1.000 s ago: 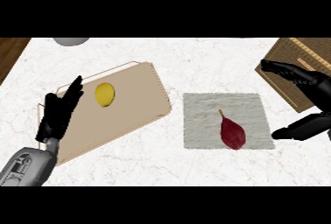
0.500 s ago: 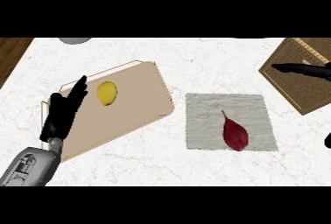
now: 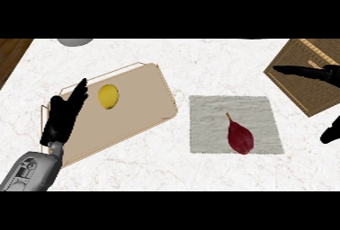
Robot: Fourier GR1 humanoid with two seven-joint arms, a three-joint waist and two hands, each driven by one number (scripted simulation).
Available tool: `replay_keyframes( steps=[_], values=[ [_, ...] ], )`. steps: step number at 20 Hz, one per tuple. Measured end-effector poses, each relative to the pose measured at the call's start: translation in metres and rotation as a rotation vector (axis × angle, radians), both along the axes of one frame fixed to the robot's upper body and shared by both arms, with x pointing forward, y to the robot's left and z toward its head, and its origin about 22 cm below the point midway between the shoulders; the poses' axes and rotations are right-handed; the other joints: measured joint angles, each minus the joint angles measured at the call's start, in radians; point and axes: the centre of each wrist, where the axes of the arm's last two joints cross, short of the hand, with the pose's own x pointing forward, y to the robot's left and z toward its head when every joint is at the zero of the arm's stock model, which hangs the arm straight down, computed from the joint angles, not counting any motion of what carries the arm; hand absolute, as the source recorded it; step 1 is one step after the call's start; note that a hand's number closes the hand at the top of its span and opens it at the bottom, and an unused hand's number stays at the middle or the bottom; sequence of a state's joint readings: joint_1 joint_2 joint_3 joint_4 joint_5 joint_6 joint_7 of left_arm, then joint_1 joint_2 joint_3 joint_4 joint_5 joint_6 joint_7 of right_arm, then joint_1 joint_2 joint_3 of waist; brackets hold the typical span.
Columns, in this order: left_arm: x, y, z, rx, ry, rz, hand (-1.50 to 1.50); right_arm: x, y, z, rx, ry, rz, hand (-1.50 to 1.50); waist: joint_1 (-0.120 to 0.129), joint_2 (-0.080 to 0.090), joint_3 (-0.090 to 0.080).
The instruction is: Pick the pear from the placemat and place it in the basket
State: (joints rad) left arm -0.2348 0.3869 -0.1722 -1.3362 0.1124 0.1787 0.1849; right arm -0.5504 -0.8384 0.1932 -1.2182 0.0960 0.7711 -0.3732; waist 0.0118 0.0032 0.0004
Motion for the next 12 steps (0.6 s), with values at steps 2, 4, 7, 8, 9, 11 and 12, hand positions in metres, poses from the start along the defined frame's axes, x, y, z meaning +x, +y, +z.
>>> replay_keyframes(
  steps=[2, 4, 7, 8, 9, 11, 12],
  values=[
    [0.000, -0.001, 0.002, -0.001, -0.001, 0.004, 0.00, 0.000, 0.000, -0.003, 0.007, -0.009, -0.011, -1.50, -0.003, -0.001, 0.000],
    [0.004, 0.001, 0.003, -0.001, -0.003, 0.007, 0.00, 0.002, -0.001, -0.012, 0.017, -0.022, -0.025, -1.50, -0.004, -0.001, 0.000],
    [-0.002, 0.001, 0.002, -0.007, -0.003, -0.001, 0.00, 0.003, 0.002, -0.024, 0.023, -0.032, -0.038, -1.50, -0.003, -0.002, 0.000],
    [-0.004, 0.001, 0.004, -0.008, -0.002, 0.000, 0.00, 0.004, 0.002, -0.024, 0.024, -0.035, -0.040, -1.50, -0.003, -0.002, 0.000],
    [-0.003, 0.002, 0.006, -0.010, -0.004, 0.000, 0.00, 0.006, 0.005, -0.027, 0.026, -0.033, -0.040, -1.50, -0.004, -0.002, 0.000],
    [-0.005, -0.003, 0.003, -0.008, 0.001, 0.002, 0.00, 0.003, 0.009, -0.043, 0.028, -0.026, -0.038, -1.50, -0.005, -0.002, 0.000],
    [-0.004, -0.003, 0.001, -0.010, 0.001, 0.002, 0.00, 0.004, 0.011, -0.047, 0.027, -0.022, -0.037, -1.50, -0.005, -0.002, 0.000]
  ],
)
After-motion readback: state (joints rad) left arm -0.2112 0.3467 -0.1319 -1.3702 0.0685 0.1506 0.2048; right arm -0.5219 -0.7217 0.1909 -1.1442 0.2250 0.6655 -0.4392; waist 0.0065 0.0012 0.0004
